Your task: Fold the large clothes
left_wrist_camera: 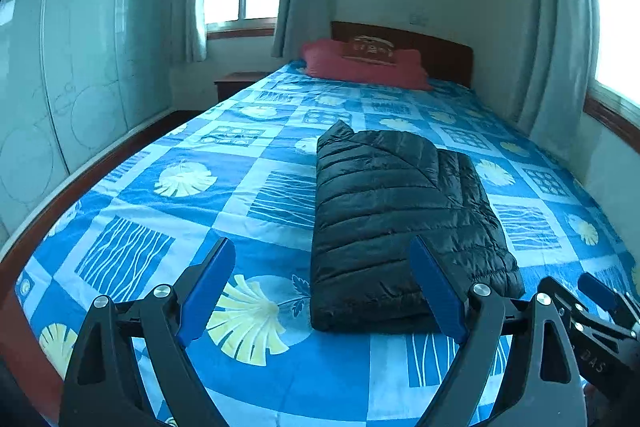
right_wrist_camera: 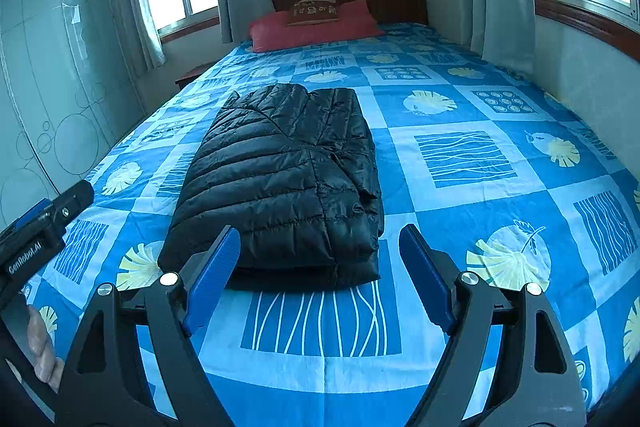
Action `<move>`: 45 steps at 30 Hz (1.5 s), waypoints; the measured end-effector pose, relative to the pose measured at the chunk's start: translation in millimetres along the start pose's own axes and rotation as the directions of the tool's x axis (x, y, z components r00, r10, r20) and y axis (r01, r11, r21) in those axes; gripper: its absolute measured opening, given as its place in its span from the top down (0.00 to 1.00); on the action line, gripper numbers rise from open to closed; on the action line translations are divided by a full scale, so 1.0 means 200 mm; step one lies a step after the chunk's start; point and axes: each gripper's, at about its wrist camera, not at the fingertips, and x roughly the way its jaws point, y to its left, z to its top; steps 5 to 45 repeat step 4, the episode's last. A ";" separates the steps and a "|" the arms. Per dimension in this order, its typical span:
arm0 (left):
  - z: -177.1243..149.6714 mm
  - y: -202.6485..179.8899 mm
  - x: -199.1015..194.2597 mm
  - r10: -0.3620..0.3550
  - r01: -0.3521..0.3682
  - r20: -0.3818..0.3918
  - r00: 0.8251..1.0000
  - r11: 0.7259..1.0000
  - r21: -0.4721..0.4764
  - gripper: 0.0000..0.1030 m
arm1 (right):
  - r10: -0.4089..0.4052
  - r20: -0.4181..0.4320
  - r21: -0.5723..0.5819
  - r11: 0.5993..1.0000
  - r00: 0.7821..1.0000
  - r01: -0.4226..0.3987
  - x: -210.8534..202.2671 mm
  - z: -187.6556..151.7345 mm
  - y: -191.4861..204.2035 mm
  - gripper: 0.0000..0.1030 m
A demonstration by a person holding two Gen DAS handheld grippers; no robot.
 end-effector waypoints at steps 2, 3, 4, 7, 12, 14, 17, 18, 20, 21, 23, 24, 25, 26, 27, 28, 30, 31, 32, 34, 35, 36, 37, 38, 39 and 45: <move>0.00 0.01 0.02 0.011 -0.011 -0.013 1.000 1.000 0.001 0.15 | -0.004 0.000 0.003 1.000 1.000 0.004 0.01 0.00 -0.02 0.21; 0.00 0.02 0.04 0.019 -0.019 -0.018 1.000 1.000 0.002 0.15 | -0.005 -0.002 0.005 1.000 1.000 0.005 0.02 0.01 -0.03 0.21; -0.01 0.03 0.05 0.025 -0.025 -0.022 0.999 1.000 0.000 0.15 | -0.008 -0.004 0.008 1.000 1.000 0.008 0.03 0.01 -0.04 0.21; -0.01 0.03 0.05 0.025 -0.025 -0.022 0.999 1.000 0.000 0.15 | -0.008 -0.004 0.008 1.000 1.000 0.008 0.03 0.01 -0.04 0.21; -0.01 0.03 0.05 0.025 -0.025 -0.022 0.999 1.000 0.000 0.15 | -0.008 -0.004 0.008 1.000 1.000 0.008 0.03 0.01 -0.04 0.21; -0.01 0.03 0.05 0.025 -0.025 -0.022 0.999 1.000 0.000 0.15 | -0.008 -0.004 0.008 1.000 1.000 0.008 0.03 0.01 -0.04 0.21; -0.01 0.03 0.05 0.025 -0.025 -0.022 0.999 1.000 0.000 0.15 | -0.008 -0.004 0.008 1.000 1.000 0.008 0.03 0.01 -0.04 0.21; -0.01 0.03 0.05 0.025 -0.025 -0.022 0.999 1.000 0.000 0.15 | -0.008 -0.004 0.008 1.000 1.000 0.008 0.03 0.01 -0.04 0.21; -0.01 0.03 0.05 0.025 -0.025 -0.022 0.999 1.000 0.000 0.15 | -0.008 -0.004 0.008 1.000 1.000 0.008 0.03 0.01 -0.04 0.21; -0.01 0.03 0.05 0.025 -0.025 -0.022 0.999 1.000 0.000 0.15 | -0.008 -0.004 0.008 1.000 1.000 0.008 0.03 0.01 -0.04 0.21; -0.01 0.03 0.05 0.025 -0.025 -0.022 0.999 1.000 0.000 0.15 | -0.008 -0.004 0.008 1.000 1.000 0.008 0.03 0.01 -0.04 0.21; -0.01 0.03 0.05 0.025 -0.025 -0.022 0.999 1.000 0.000 0.15 | -0.008 -0.004 0.008 1.000 1.000 0.008 0.03 0.01 -0.04 0.21; -0.01 0.03 0.05 0.025 -0.025 -0.022 0.999 1.000 0.000 0.15 | -0.008 -0.004 0.008 1.000 1.000 0.008 0.03 0.01 -0.04 0.21; -0.01 0.03 0.05 0.025 -0.025 -0.022 0.999 1.000 0.000 0.15 | -0.008 -0.004 0.008 1.000 1.000 0.008 0.03 0.01 -0.04 0.21; -0.01 0.03 0.05 0.025 -0.025 -0.022 0.999 1.000 0.000 0.15 | -0.008 -0.004 0.008 1.000 1.000 0.008 0.03 0.01 -0.04 0.21; -0.01 0.03 0.05 0.025 -0.025 -0.022 0.999 1.000 0.000 0.15 | -0.008 -0.004 0.008 1.000 1.000 0.008 0.03 0.01 -0.04 0.21; -0.01 0.03 0.05 0.025 -0.025 -0.022 0.999 1.000 0.000 0.15 | -0.008 -0.004 0.008 1.000 1.000 0.008 0.03 0.01 -0.04 0.21; -0.01 0.03 0.05 0.025 -0.025 -0.022 0.999 1.000 0.000 0.15 | -0.008 -0.004 0.008 1.000 1.000 0.008 0.03 0.01 -0.04 0.21; -0.01 0.03 0.05 0.025 -0.025 -0.022 0.999 1.000 0.000 0.15 | -0.008 -0.004 0.008 1.000 1.000 0.008 0.03 0.01 -0.04 0.21; -0.01 0.03 0.05 0.025 -0.025 -0.022 0.999 1.000 0.000 0.15 | -0.008 -0.004 0.008 1.000 1.000 0.008 0.03 0.01 -0.04 0.21; -0.01 0.03 0.05 0.025 -0.025 -0.022 0.999 1.000 0.000 0.15 | -0.008 -0.004 0.008 1.000 1.000 0.008 0.03 0.01 -0.04 0.21; -0.01 0.03 0.05 0.025 -0.025 -0.022 0.999 1.000 0.000 0.15 | -0.008 -0.004 0.008 1.000 1.000 0.008 0.03 0.01 -0.04 0.21; -0.01 0.03 0.05 0.025 -0.025 -0.022 0.999 1.000 0.000 0.15 | -0.008 -0.004 0.008 1.000 1.000 0.008 0.03 0.01 -0.04 0.21; -0.01 0.03 0.05 0.025 -0.025 -0.022 0.999 1.000 0.000 0.15 | -0.008 -0.004 0.008 1.000 1.000 0.008 0.03 0.01 -0.04 0.21; -0.01 0.03 0.05 0.025 -0.025 -0.022 0.999 1.000 0.000 0.15 | -0.008 -0.004 0.008 1.000 1.000 0.008 0.03 0.01 -0.04 0.21; -0.01 0.03 0.05 0.025 -0.025 -0.022 0.999 1.000 0.000 0.15 | -0.008 -0.004 0.008 1.000 1.000 0.008 0.03 0.01 -0.04 0.21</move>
